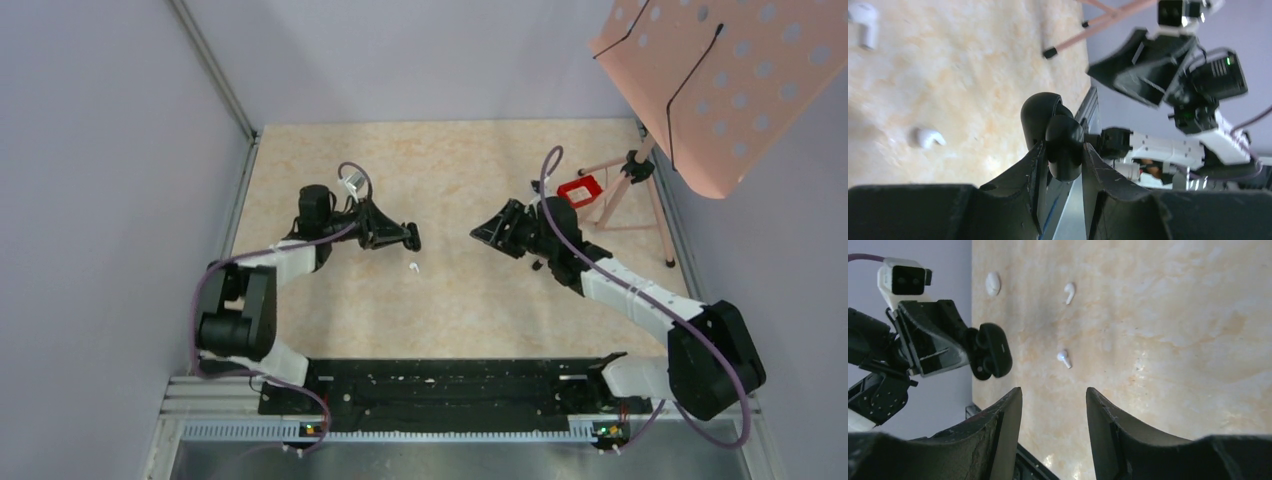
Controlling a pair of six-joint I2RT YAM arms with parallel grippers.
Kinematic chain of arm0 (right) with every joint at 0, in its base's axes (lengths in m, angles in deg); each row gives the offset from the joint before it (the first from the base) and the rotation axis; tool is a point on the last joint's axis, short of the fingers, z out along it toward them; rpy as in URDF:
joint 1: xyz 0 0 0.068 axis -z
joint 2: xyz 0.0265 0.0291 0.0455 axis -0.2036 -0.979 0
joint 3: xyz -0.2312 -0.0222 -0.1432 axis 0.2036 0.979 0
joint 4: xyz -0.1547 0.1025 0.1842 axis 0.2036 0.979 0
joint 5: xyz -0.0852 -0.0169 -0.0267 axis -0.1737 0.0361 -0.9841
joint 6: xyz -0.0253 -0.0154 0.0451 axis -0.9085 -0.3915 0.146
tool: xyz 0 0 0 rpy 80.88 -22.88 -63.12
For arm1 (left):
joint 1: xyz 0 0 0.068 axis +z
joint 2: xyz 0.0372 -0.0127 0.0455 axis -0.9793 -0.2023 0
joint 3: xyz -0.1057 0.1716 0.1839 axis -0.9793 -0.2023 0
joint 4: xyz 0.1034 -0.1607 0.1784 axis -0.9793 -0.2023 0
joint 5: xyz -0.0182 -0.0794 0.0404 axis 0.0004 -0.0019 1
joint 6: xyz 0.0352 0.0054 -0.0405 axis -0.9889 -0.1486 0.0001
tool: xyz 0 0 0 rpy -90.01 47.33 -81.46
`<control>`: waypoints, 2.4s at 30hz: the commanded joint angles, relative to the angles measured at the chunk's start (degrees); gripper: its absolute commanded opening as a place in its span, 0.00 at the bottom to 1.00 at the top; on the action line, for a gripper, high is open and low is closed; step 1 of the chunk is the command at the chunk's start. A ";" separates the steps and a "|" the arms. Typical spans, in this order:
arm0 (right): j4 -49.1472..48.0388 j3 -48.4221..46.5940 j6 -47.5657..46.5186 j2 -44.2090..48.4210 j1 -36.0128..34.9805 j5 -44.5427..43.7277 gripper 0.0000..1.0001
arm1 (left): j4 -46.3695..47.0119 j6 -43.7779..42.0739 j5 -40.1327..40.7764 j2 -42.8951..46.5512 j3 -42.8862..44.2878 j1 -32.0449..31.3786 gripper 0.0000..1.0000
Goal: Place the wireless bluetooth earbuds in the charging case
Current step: Place the charging case with the earbuds at the center of the board, then pick up the charging case from the corner of the board.
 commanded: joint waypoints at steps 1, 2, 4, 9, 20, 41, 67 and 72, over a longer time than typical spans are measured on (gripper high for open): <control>4.96 0.51 -3.72 5.86 2.07 -3.29 0.50 | 11.65 3.17 1.60 -10.96 8.62 2.19 0.00; 5.90 0.41 -4.68 6.73 2.08 -4.08 0.50 | 12.31 3.76 1.63 -13.78 10.98 2.52 0.00; 7.48 0.37 -5.48 8.07 2.16 -4.86 0.50 | 13.43 5.33 1.36 -20.25 15.81 2.95 0.00; 8.21 0.45 -6.00 9.10 2.51 -5.21 0.50 | 15.22 8.49 1.74 -32.32 25.48 3.55 0.00; 9.95 0.13 -6.17 9.75 2.63 -5.35 0.50 | -11.39 -7.65 11.64 -36.24 33.70 4.54 0.00; 9.60 -1.23 -6.68 7.99 2.62 -3.90 0.49 | -25.81 -17.06 17.35 -35.96 32.98 5.53 0.21; 6.97 -0.05 -6.88 7.11 2.63 -2.87 0.49 | -62.36 -17.48 74.93 -16.76 41.54 10.08 0.99; 6.73 -0.25 -6.79 7.19 2.63 -2.43 0.49 | -64.60 -19.38 71.52 -22.31 44.55 12.52 0.99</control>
